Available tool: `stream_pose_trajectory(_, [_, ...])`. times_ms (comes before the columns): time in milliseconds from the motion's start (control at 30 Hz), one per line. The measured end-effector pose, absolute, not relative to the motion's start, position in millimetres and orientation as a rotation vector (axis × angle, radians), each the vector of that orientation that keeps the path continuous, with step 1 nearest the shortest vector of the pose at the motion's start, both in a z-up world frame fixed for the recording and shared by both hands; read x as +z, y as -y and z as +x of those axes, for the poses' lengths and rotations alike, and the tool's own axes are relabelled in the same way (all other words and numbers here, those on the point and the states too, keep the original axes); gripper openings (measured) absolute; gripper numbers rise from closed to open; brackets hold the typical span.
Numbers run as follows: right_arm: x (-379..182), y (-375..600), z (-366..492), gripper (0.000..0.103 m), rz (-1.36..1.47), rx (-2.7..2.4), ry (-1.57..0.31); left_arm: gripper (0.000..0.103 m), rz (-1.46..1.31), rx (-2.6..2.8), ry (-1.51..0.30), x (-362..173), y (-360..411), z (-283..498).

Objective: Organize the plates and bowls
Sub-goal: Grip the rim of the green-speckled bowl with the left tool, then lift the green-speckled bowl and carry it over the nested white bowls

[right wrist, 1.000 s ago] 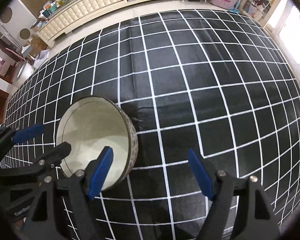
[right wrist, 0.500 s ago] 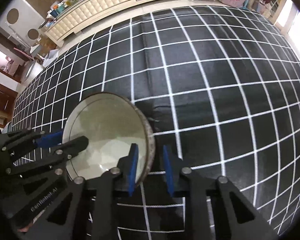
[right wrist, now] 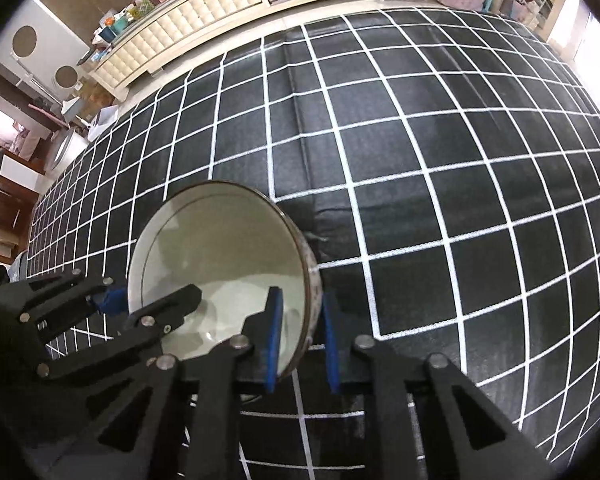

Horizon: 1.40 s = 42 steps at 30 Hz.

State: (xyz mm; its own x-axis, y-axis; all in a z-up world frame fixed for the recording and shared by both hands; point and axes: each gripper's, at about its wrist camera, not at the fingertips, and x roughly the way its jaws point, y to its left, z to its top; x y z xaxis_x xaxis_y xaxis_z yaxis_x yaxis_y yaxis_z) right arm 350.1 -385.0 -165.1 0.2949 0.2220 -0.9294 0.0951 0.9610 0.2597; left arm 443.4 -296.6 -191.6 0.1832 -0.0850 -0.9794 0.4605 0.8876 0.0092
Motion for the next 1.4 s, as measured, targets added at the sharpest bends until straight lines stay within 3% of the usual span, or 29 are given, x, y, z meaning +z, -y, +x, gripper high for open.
stream_pose_trajectory(300, [-163,390,343,0.014,0.350,0.054,-1.288,0.013,0.316,-0.373,-1.345,-183,288,436])
stream_pose_trajectory(867, [-115,366,306,0.014,0.350,0.079,-1.245,0.011,0.230,-0.337,-1.292,-125,253,409])
stream_pose_trajectory(1400, [-73,285,260,0.014,0.282,0.197,-1.211,0.010,0.151,-0.262,-1.210,-60,162,332])
